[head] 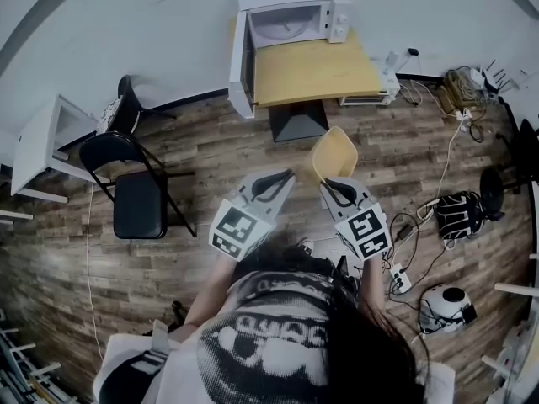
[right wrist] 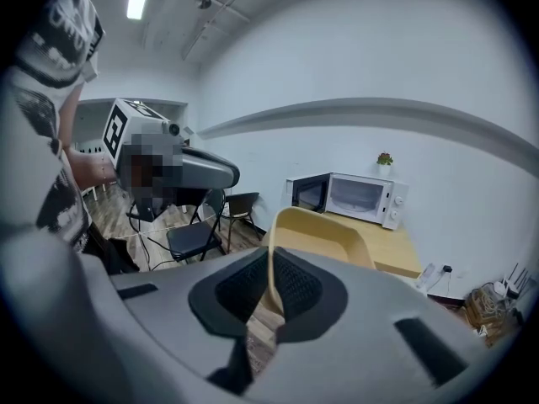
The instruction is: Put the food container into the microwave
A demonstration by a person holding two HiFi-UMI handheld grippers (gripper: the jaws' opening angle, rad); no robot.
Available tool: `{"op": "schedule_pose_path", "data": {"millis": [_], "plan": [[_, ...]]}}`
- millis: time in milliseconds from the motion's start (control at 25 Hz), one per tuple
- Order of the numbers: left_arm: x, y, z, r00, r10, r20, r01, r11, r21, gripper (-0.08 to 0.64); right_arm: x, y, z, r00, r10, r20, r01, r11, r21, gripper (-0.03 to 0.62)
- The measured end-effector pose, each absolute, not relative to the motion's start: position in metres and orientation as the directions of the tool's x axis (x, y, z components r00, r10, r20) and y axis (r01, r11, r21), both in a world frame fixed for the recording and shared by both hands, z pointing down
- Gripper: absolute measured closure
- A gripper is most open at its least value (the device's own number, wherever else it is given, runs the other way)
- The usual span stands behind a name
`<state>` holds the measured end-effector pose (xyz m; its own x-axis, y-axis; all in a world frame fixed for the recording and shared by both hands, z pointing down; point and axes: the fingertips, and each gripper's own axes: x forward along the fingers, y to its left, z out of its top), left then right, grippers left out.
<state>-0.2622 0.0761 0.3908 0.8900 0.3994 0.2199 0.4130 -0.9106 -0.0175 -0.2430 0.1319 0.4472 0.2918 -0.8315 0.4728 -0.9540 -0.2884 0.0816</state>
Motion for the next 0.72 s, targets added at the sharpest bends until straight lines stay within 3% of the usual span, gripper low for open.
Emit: {"op": "schedule_pose_path", "data": {"millis": [720], "plan": [[-0.233,0.134,0.413,0.858,0.428,0.283,0.447,-0.895,-0.003,0.544,-0.216,0.191,0.476,0.299,-0.823,0.483,-0.942,-0.334,0.015,0.566]]}}
